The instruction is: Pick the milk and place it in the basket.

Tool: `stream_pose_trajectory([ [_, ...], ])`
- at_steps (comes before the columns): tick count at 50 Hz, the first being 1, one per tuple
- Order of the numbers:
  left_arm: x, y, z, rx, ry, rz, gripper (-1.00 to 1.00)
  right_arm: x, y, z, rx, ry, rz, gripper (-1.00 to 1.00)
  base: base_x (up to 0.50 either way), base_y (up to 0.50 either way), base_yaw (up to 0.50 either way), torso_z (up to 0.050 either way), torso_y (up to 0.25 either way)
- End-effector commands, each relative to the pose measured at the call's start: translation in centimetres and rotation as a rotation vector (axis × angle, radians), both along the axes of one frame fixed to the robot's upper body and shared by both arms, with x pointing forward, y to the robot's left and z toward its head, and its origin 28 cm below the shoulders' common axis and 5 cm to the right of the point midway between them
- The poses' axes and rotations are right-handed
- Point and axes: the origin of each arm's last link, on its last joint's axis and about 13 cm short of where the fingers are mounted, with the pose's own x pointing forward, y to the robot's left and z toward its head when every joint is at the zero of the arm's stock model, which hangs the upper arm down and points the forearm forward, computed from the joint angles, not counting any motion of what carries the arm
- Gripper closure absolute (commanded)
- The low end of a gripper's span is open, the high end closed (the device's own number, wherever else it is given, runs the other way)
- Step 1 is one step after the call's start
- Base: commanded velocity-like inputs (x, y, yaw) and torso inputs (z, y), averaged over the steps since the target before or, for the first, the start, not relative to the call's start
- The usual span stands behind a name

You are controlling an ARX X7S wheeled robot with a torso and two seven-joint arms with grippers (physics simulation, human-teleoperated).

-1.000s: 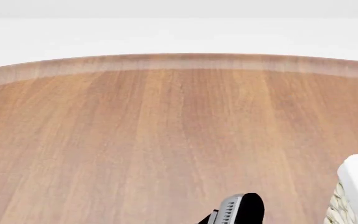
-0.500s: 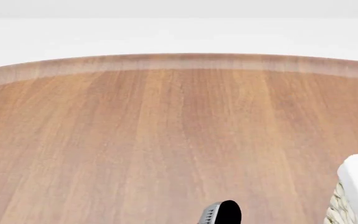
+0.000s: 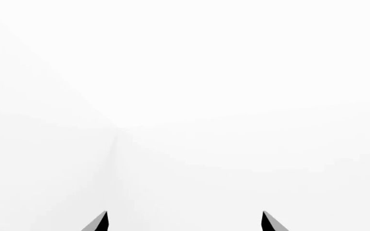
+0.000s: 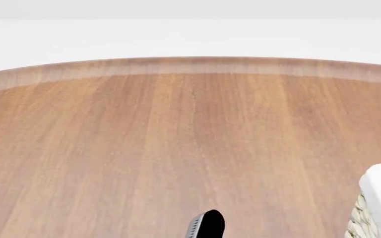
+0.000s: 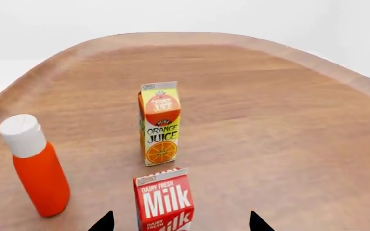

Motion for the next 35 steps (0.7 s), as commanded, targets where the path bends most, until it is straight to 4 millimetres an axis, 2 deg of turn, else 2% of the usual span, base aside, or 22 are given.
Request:
stream_pose_trajectory([
  [1, 0.0, 0.1, 0.2, -0.002, -0.034, -0.002, -1.0, 0.9, 1.2, -0.8, -0.004, -0.002, 0.028, -1.0, 0.0, 0.0, 0.0, 0.0, 0.0],
  [18, 0.0, 0.3, 0.2, -0.006, -0.035, 0.0, -1.0, 1.6, 2.9, -1.9, -0.035, 0.004, 0.077, -1.0, 0.0, 0.0, 0.0, 0.0, 0.0],
  [35, 0.0, 0.3, 0.2, -0.006, -0.035, 0.0, -1.0, 1.6, 2.9, -1.9, -0.035, 0.004, 0.077, -1.0, 0.0, 0.0, 0.0, 0.0, 0.0],
])
